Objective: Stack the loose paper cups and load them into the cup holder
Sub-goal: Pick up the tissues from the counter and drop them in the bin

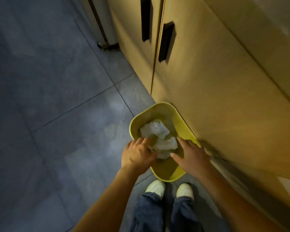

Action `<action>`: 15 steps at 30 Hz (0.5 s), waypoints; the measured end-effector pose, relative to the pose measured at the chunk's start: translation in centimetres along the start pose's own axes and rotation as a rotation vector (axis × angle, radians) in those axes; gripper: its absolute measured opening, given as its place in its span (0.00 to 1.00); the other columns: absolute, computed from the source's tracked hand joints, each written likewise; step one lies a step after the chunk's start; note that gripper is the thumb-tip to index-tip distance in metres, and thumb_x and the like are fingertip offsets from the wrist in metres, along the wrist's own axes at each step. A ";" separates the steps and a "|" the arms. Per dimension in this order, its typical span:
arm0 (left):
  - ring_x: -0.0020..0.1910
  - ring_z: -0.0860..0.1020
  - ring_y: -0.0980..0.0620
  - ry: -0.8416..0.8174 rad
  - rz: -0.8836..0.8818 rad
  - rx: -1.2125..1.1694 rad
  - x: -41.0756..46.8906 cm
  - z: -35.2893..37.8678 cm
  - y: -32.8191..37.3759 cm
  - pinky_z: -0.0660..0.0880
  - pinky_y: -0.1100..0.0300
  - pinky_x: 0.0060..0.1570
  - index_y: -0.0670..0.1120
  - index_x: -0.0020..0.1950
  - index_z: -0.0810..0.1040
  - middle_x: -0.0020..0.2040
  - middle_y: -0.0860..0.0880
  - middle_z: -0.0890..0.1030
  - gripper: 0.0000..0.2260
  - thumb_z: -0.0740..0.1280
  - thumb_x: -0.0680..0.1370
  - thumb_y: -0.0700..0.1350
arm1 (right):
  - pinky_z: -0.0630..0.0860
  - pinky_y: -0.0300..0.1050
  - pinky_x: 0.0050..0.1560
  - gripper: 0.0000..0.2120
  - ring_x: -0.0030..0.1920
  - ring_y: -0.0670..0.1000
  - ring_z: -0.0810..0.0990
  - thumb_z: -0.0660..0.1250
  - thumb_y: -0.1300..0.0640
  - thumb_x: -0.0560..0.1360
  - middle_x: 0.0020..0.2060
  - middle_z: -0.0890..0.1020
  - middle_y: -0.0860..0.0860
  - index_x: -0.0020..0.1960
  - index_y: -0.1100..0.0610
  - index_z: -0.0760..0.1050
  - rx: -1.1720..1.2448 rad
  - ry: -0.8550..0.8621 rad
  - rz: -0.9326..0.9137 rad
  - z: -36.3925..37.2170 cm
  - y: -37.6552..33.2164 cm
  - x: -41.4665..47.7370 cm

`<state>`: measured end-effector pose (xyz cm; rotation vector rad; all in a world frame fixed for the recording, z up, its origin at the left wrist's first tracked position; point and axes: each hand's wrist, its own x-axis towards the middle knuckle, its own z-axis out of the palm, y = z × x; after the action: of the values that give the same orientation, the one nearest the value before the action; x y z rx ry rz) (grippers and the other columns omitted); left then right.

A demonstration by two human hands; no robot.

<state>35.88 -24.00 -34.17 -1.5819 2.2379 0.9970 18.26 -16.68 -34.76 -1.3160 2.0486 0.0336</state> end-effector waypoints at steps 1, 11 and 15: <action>0.62 0.72 0.43 0.005 0.011 0.015 -0.1 -1.1 0.2 0.65 0.49 0.64 0.50 0.66 0.67 0.62 0.46 0.76 0.23 0.61 0.74 0.59 | 0.69 0.52 0.58 0.32 0.64 0.58 0.69 0.62 0.42 0.72 0.66 0.70 0.55 0.71 0.51 0.57 0.006 0.007 -0.025 -1.0 -0.5 -0.1; 0.61 0.73 0.45 0.202 0.102 -0.092 -5.6 -17.0 5.6 0.71 0.50 0.57 0.52 0.65 0.70 0.62 0.47 0.77 0.22 0.61 0.74 0.60 | 0.71 0.49 0.54 0.28 0.58 0.57 0.75 0.64 0.43 0.72 0.61 0.75 0.55 0.67 0.55 0.63 -0.049 0.329 -0.279 -15.4 -9.2 -5.4; 0.60 0.74 0.45 0.303 0.150 -0.129 -8.9 -23.0 9.0 0.73 0.49 0.56 0.53 0.66 0.68 0.63 0.48 0.77 0.23 0.62 0.74 0.60 | 0.73 0.51 0.54 0.29 0.58 0.57 0.75 0.62 0.42 0.73 0.61 0.76 0.54 0.69 0.52 0.61 0.068 0.462 -0.277 -21.7 -11.9 -10.0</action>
<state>35.75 -30.34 -8.69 -1.7425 2.5732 1.0170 18.80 -22.60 -8.76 -1.6682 2.1868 -0.5031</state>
